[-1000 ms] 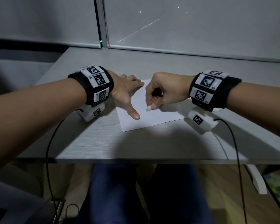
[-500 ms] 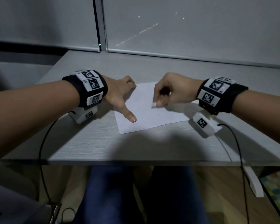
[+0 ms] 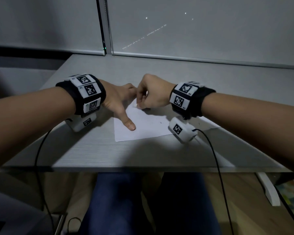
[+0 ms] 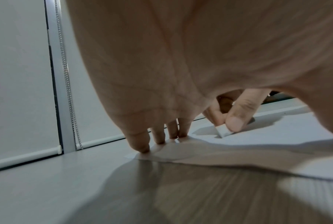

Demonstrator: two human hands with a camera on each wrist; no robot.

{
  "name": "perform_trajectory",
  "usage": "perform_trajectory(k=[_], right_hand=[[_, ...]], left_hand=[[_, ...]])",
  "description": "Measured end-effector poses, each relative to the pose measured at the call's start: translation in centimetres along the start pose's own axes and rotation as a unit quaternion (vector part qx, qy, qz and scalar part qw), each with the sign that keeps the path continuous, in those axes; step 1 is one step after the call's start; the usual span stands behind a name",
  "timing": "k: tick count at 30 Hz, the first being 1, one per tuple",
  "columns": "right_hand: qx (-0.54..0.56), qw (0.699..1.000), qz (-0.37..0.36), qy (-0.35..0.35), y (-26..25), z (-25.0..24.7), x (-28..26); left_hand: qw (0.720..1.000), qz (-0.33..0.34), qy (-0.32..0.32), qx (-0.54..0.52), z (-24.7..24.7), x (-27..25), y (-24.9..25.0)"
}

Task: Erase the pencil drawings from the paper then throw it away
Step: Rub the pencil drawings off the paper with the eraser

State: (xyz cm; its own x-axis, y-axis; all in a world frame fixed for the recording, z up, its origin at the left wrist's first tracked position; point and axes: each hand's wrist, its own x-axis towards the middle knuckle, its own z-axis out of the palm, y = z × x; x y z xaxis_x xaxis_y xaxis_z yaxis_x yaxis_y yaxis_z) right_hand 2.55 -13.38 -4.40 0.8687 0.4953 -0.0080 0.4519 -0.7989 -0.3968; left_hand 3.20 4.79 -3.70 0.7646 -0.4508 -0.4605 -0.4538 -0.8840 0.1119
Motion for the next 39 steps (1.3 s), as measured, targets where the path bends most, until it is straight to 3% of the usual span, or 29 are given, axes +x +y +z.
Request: perform_trajectory(k=[4, 11, 16, 20, 24, 32, 35, 39], right_hand=[[-0.054, 0.996, 0.057, 0.041, 1.5, -1.0, 0.0], [0.009, 1.000, -0.009, -0.007, -1.1, 0.4, -0.3], [-0.047, 0.995, 0.066, 0.061, 2.0, -0.8, 0.0], [-0.022, 0.996, 0.031, 0.075, 1.2, -1.1, -0.8], [0.035, 0.999, -0.025, 0.001, -1.4, 0.4, -1.9], [-0.045, 0.998, 0.042, -0.018, 1.6, -2.3, -4.2], [-0.017, 0.993, 0.096, 0.061, 4.8, -5.1, -6.2], [0.077, 0.954, 0.223, 0.184, 11.1, -8.6, -9.8]], left_hand=[[1.000, -0.018, -0.009, 0.006, -0.2, 0.1, 0.0], [1.000, 0.005, -0.006, 0.018, -0.2, 0.2, 0.5], [1.000, -0.022, -0.009, 0.018, -0.1, 0.1, 0.2], [0.999, -0.021, -0.010, 0.025, -0.3, 0.4, 0.3], [0.999, 0.001, -0.009, 0.033, -0.2, 0.4, 0.4], [0.999, -0.031, -0.020, 0.008, -0.4, 0.2, 0.5], [0.999, -0.021, -0.025, 0.007, -0.5, 0.2, -0.2], [0.999, -0.023, -0.040, 0.013, -0.9, -0.1, -1.4]])
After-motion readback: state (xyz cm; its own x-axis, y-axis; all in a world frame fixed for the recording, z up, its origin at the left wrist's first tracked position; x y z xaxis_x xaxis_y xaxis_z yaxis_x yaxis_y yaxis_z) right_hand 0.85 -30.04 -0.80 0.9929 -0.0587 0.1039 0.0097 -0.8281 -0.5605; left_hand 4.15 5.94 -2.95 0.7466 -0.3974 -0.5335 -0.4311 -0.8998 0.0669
